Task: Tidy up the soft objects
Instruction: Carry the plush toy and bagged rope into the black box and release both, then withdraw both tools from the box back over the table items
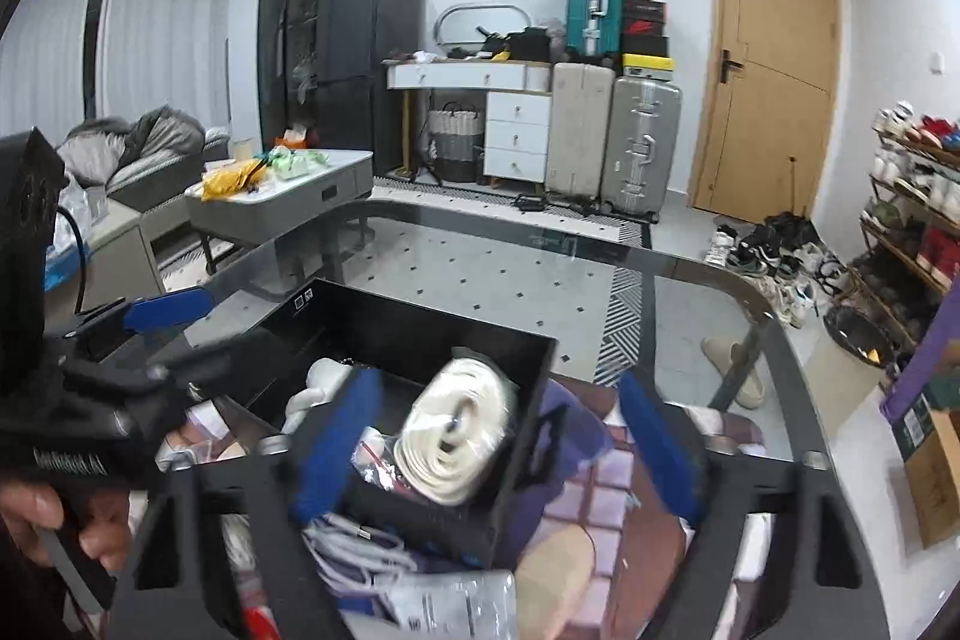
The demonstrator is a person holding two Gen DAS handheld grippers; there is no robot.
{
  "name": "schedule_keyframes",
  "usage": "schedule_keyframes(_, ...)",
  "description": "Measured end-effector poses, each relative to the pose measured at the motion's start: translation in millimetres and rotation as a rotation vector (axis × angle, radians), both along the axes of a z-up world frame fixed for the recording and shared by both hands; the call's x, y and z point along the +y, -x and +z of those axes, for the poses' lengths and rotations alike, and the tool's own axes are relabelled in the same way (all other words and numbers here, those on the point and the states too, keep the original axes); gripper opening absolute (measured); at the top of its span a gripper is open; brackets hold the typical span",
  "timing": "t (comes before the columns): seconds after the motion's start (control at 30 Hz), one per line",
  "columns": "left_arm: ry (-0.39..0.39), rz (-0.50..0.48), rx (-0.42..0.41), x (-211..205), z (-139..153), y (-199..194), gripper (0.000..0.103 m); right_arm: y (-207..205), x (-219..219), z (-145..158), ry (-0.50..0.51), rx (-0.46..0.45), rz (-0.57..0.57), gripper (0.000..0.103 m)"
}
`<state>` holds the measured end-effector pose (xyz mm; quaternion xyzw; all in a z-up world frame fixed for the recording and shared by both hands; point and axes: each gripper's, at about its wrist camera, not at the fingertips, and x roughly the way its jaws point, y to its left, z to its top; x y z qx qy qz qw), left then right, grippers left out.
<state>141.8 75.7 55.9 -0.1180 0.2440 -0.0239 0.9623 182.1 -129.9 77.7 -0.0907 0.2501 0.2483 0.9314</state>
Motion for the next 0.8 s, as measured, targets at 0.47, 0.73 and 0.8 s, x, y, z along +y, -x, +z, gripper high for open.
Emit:
schedule_keyframes(0.47,-0.063,0.026,0.026,4.5,4.2,51.9,0.103,65.3,-49.1,-6.5,-0.03,0.134,-0.053,0.102)
schedule_keyframes(0.73,-0.093,0.023,0.059,0.9,-5.3,77.1,0.103,80.7,-53.5,-21.4,-0.04,0.188,-0.056,0.102)
schedule_keyframes(0.8,-0.085,0.012,0.07,0.1,-8.6,81.4,0.103,84.2,-54.0,-25.2,-0.032,0.202,-0.058,0.102)
